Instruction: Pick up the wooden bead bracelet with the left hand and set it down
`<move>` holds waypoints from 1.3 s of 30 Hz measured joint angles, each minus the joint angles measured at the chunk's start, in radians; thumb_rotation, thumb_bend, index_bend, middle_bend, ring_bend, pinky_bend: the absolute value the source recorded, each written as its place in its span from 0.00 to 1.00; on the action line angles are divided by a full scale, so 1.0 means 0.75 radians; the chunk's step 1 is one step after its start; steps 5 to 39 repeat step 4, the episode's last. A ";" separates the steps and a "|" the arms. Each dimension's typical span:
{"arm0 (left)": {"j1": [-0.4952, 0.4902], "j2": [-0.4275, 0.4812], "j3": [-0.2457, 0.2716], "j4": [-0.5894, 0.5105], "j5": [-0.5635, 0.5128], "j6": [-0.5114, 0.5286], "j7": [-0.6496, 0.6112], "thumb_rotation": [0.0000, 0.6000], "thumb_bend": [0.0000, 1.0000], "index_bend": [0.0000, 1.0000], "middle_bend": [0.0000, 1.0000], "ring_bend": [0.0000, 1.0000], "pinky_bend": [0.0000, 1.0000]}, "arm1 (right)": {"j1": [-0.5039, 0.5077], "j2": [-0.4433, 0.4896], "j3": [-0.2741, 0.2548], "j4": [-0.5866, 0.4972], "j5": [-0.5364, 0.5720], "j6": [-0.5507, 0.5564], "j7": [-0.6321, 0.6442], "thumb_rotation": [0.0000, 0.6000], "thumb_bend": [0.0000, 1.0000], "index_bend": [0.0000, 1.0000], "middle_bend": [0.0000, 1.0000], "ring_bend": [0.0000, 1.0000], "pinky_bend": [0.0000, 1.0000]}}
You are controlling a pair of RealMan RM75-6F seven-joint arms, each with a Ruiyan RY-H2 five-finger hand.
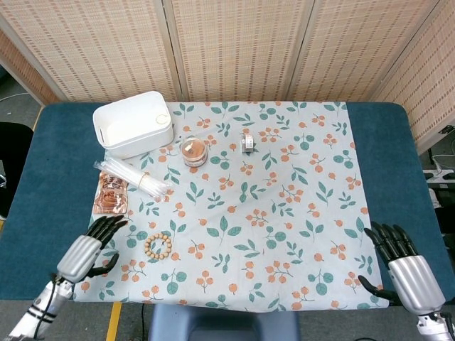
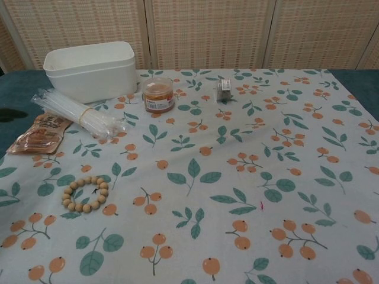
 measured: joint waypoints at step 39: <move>0.128 -0.017 -0.057 -0.065 -0.017 -0.008 0.166 1.00 0.51 0.00 0.00 0.00 0.01 | -0.001 -0.017 0.006 -0.005 0.011 -0.012 -0.037 0.72 0.20 0.00 0.00 0.00 0.00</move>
